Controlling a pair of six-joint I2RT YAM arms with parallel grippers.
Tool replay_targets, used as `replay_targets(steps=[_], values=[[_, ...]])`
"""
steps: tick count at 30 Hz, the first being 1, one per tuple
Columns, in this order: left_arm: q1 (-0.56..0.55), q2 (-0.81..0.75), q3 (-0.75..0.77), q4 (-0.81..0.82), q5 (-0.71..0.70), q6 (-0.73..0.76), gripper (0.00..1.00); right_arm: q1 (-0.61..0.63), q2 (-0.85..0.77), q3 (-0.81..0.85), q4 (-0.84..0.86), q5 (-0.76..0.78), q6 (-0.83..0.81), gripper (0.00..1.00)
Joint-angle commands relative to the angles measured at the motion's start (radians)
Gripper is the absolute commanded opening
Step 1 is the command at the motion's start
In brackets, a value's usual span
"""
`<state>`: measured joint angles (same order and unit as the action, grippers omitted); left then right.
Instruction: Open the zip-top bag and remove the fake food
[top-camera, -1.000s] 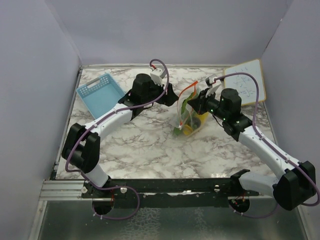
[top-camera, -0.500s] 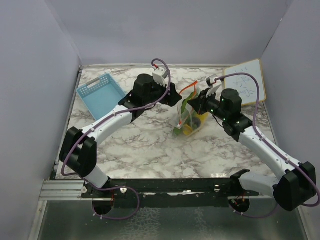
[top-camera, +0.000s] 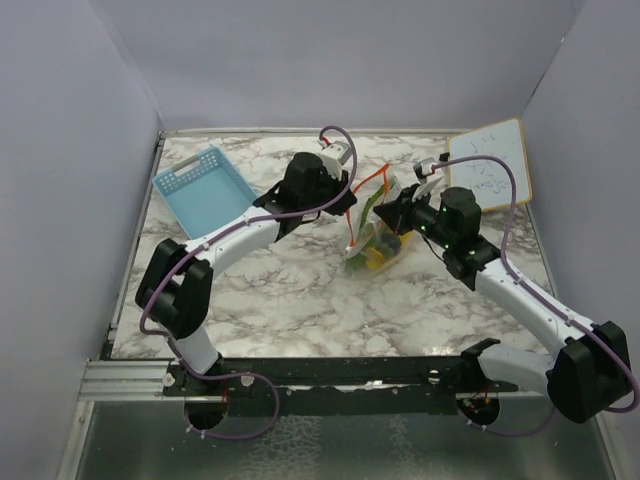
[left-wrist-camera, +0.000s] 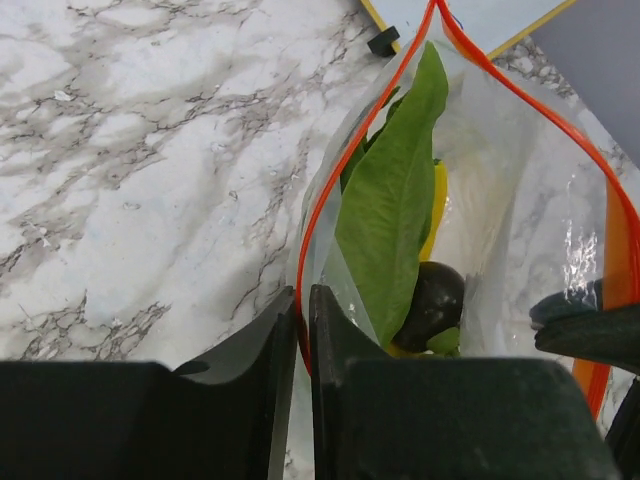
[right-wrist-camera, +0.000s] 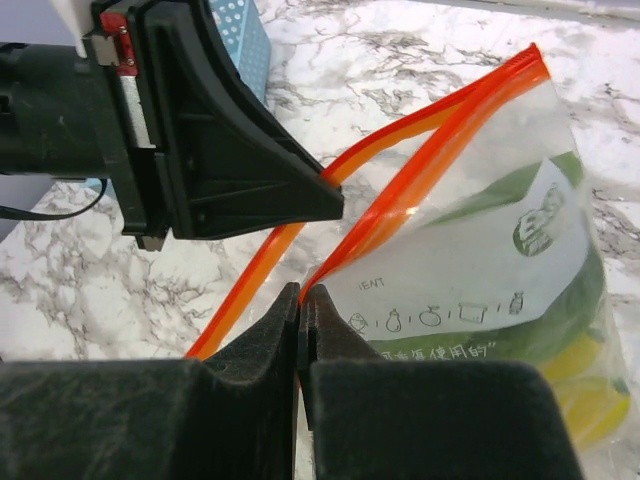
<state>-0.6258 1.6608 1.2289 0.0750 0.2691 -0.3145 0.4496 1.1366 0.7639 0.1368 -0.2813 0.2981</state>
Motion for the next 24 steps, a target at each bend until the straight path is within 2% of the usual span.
replay_targets(steps=[1,2,11,15,18,24], values=[[-0.031,0.029,0.082,-0.003,-0.028,0.006,0.02,-0.002,-0.024,-0.031,0.081,-0.042,0.032,0.01],[-0.035,0.051,0.09,-0.001,-0.035,0.007,0.0,-0.002,-0.026,-0.039,0.084,-0.047,0.037,0.01],[-0.043,0.098,0.155,0.004,-0.129,0.017,0.0,-0.002,0.013,-0.103,0.225,-0.105,0.125,0.01],[-0.043,0.116,0.193,-0.007,-0.141,0.043,0.0,-0.001,0.103,-0.101,0.348,-0.234,0.191,0.02],[-0.041,0.127,0.203,0.002,-0.144,0.064,0.0,0.012,0.186,-0.068,0.413,-0.348,0.194,0.02],[0.0,0.151,0.263,-0.061,-0.169,0.094,0.0,0.072,0.293,0.049,0.403,-0.363,0.164,0.02]])
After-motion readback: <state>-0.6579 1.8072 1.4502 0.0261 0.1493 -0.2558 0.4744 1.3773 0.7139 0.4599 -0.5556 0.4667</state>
